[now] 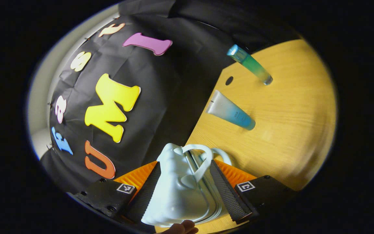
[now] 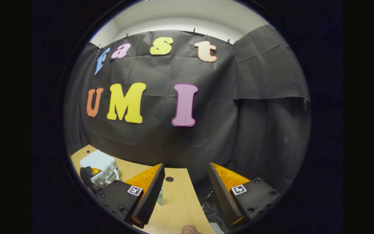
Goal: First open the suitcase, pack the skin care products into it, and then close the suitcase.
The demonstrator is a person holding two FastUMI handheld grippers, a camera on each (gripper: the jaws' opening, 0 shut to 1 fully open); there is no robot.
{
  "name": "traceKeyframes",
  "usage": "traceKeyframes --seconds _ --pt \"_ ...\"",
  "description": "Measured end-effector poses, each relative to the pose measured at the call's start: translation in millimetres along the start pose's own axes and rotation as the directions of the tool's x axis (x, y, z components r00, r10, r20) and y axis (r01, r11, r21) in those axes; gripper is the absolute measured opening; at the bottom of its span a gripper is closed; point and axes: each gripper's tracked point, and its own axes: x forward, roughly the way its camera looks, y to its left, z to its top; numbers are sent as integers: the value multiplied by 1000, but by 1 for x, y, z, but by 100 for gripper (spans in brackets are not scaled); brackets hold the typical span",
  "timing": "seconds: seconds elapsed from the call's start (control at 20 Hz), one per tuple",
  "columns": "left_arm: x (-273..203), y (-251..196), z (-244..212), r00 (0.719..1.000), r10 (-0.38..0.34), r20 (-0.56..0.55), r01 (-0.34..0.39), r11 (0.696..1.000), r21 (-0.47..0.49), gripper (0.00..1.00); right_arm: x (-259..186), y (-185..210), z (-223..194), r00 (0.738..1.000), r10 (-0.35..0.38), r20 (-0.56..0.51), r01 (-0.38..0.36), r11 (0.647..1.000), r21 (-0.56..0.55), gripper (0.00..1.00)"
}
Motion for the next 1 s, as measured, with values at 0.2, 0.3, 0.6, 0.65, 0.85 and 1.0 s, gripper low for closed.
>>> traceKeyframes --seconds 0.2,0.3,0.6,0.65,0.85,1.0 --pt "22 -7 -10 998 12 -68 1 983 184 96 13 -7 -16 999 26 -26 -26 1000 2 81" --pt "29 -16 -17 994 -9 -111 36 969 245 95 19 -12 -24 999 36 -40 -36 999 12 81" --pt "39 -18 -31 980 -27 -196 92 939 332 49 35 -26 -45 995 49 -92 -45 998 43 81" --pt "41 -18 -28 980 -39 -193 104 934 341 46 36 -27 -45 994 47 -96 -43 998 43 81" --pt "42 -17 -27 976 -71 -208 136 940 314 17 32 -18 -45 991 53 -122 -48 998 48 81" --pt "41 -8 -26 976 -97 -193 146 955 257 10 23 -11 -34 994 12 -111 -9 1000 26 80"
